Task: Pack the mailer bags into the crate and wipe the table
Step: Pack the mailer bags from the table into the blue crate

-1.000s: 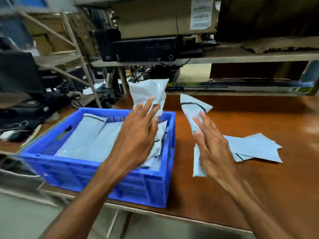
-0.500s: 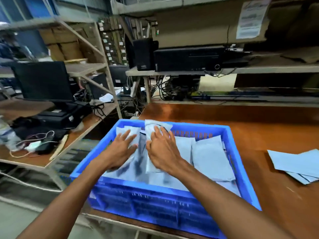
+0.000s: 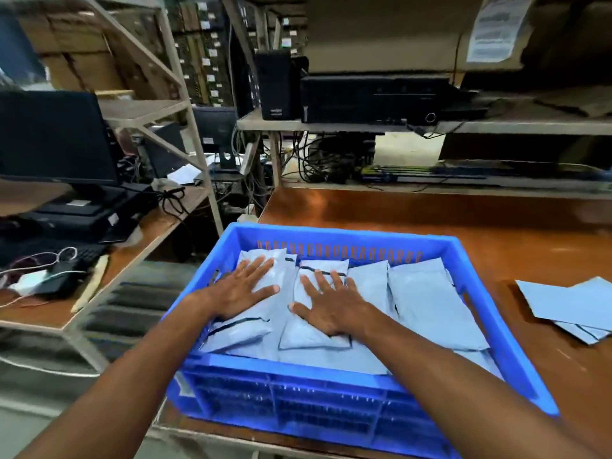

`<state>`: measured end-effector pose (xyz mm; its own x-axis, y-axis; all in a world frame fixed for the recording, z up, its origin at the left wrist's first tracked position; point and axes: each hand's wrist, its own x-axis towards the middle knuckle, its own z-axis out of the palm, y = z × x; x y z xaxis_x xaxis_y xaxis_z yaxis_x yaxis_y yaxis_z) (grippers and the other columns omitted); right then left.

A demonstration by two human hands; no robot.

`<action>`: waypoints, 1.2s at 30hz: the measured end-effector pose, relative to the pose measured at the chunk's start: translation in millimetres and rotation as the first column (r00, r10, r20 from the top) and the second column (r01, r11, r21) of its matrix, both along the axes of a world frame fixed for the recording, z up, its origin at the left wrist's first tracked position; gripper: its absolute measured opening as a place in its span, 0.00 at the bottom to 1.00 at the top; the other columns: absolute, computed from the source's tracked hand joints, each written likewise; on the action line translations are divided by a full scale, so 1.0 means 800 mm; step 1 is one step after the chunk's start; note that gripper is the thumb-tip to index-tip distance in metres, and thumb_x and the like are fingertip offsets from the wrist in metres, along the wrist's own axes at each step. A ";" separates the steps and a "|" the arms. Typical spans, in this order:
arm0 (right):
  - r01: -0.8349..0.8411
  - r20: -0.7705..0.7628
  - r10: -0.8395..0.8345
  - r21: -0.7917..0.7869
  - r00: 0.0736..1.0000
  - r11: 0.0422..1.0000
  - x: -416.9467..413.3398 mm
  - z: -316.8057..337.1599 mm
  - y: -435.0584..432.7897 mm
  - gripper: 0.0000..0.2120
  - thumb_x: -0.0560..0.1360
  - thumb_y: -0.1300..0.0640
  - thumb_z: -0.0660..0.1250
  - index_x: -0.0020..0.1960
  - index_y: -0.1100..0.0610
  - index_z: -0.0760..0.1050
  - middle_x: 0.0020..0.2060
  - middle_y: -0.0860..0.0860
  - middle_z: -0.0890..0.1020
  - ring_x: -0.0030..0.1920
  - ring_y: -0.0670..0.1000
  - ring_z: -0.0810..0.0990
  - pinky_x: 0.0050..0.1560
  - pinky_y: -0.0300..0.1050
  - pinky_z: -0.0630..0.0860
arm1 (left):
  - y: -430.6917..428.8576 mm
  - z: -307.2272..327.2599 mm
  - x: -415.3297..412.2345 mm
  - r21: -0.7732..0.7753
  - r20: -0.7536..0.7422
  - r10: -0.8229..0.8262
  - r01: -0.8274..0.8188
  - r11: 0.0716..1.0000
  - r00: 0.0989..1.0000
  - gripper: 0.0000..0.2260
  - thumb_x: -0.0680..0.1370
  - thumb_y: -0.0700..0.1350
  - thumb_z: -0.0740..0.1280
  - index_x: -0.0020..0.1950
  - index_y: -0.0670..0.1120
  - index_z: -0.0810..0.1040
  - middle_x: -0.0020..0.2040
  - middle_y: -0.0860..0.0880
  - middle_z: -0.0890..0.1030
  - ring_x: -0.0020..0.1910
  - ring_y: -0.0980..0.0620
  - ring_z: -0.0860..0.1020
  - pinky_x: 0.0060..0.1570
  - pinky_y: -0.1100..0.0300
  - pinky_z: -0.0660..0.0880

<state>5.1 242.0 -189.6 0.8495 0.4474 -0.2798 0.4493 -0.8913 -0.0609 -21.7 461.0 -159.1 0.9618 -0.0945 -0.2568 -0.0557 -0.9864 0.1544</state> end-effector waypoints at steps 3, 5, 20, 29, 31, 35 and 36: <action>-0.020 -0.050 0.020 0.001 0.999 1.000 -0.005 0.010 -0.004 0.40 0.74 0.25 0.38 0.79 0.44 0.39 0.79 0.50 0.40 0.78 0.59 0.38 0.75 0.64 0.38 | 0.005 0.006 0.000 -0.025 0.006 -0.029 0.029 0.999 1.000 0.38 0.74 0.75 0.46 0.80 0.59 0.42 0.81 0.55 0.42 0.80 0.50 0.44 0.77 0.46 0.46; -0.043 -0.071 0.046 0.037 0.996 0.998 -0.010 0.027 -0.011 0.39 0.75 0.26 0.40 0.80 0.44 0.44 0.80 0.51 0.43 0.79 0.59 0.40 0.75 0.65 0.38 | 0.003 0.015 0.005 -0.086 0.097 -0.022 0.031 0.996 0.995 0.47 0.66 0.81 0.40 0.80 0.58 0.47 0.81 0.53 0.47 0.80 0.50 0.47 0.77 0.45 0.47; 0.385 0.243 -0.610 0.588 0.754 0.711 -0.007 0.102 -0.465 0.08 0.76 0.57 0.66 0.51 0.55 0.83 0.48 0.55 0.86 0.50 0.57 0.82 0.46 0.43 0.74 | -0.481 0.067 0.004 -0.152 0.532 -0.448 0.601 0.784 0.719 0.24 0.77 0.56 0.65 0.71 0.47 0.70 0.67 0.44 0.75 0.67 0.44 0.71 0.68 0.48 0.66; 0.667 -0.006 -0.761 0.484 0.649 0.566 -0.057 -0.038 -0.697 0.11 0.72 0.65 0.64 0.51 0.61 0.82 0.51 0.58 0.84 0.55 0.60 0.81 0.53 0.47 0.73 | -0.750 -0.047 0.028 -0.100 0.112 -0.417 0.427 0.899 0.902 0.24 0.80 0.54 0.60 0.74 0.48 0.65 0.72 0.44 0.68 0.72 0.41 0.65 0.69 0.45 0.62; 0.667 -0.016 -0.746 0.460 0.666 0.586 -0.051 -0.053 -0.723 0.13 0.73 0.64 0.64 0.56 0.59 0.81 0.55 0.58 0.83 0.58 0.60 0.79 0.55 0.46 0.72 | -0.767 -0.072 0.058 -0.088 0.101 -0.436 0.445 0.891 0.894 0.26 0.80 0.56 0.60 0.76 0.49 0.62 0.76 0.45 0.64 0.75 0.43 0.61 0.72 0.45 0.60; 0.658 -0.055 -0.727 0.477 0.685 0.583 -0.024 -0.075 -0.754 0.20 0.76 0.61 0.62 0.67 0.54 0.75 0.59 0.57 0.81 0.60 0.61 0.78 0.56 0.45 0.72 | -0.784 -0.109 0.124 -0.004 0.079 -0.510 0.511 0.859 0.857 0.29 0.82 0.60 0.54 0.80 0.53 0.52 0.81 0.50 0.50 0.79 0.45 0.48 0.75 0.41 0.53; 0.647 -0.056 -0.725 0.502 0.687 0.574 -0.014 -0.080 -0.760 0.21 0.76 0.61 0.61 0.68 0.53 0.73 0.58 0.58 0.81 0.59 0.61 0.78 0.55 0.46 0.72 | -0.787 -0.116 0.137 0.021 0.056 -0.515 0.515 0.857 0.855 0.29 0.82 0.62 0.52 0.80 0.55 0.50 0.81 0.51 0.48 0.80 0.45 0.46 0.75 0.40 0.52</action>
<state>-6.2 -366.1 -253.8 0.9655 -0.2522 -0.0650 -0.2480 -0.8141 -0.5251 88.0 -168.4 -252.1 0.7891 -0.5791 -0.2048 -0.5644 -0.8151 0.1304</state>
